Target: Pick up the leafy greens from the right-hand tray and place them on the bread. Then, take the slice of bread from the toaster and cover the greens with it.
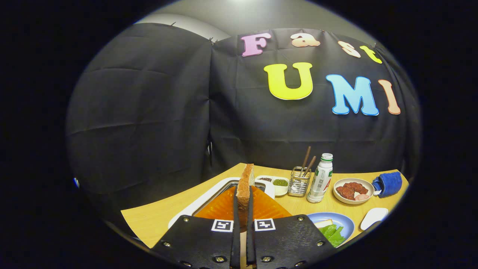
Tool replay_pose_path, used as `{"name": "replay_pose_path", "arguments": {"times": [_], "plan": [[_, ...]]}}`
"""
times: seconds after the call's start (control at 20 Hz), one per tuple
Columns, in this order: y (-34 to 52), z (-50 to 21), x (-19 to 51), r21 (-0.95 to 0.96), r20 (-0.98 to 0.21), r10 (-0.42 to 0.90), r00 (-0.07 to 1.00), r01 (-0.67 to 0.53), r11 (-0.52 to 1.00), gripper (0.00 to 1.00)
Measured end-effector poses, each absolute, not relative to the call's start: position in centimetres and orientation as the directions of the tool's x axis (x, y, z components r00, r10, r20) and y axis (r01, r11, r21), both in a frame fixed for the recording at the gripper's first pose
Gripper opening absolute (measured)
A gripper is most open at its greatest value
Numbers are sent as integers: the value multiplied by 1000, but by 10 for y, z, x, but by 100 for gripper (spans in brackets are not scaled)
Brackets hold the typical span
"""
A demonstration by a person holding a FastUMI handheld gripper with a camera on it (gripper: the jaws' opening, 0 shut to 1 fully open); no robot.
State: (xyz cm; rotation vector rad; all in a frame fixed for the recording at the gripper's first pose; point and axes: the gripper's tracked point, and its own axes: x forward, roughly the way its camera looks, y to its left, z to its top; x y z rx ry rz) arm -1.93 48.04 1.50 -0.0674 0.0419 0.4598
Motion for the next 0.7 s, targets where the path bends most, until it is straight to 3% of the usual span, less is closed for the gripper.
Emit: {"name": "replay_pose_path", "arguments": {"times": [0.4,0.7], "plan": [[442,71,-41,-39,69,428,901,-426,904,6],[389,61,-39,-28,61,357,932,-356,934,6]]}}
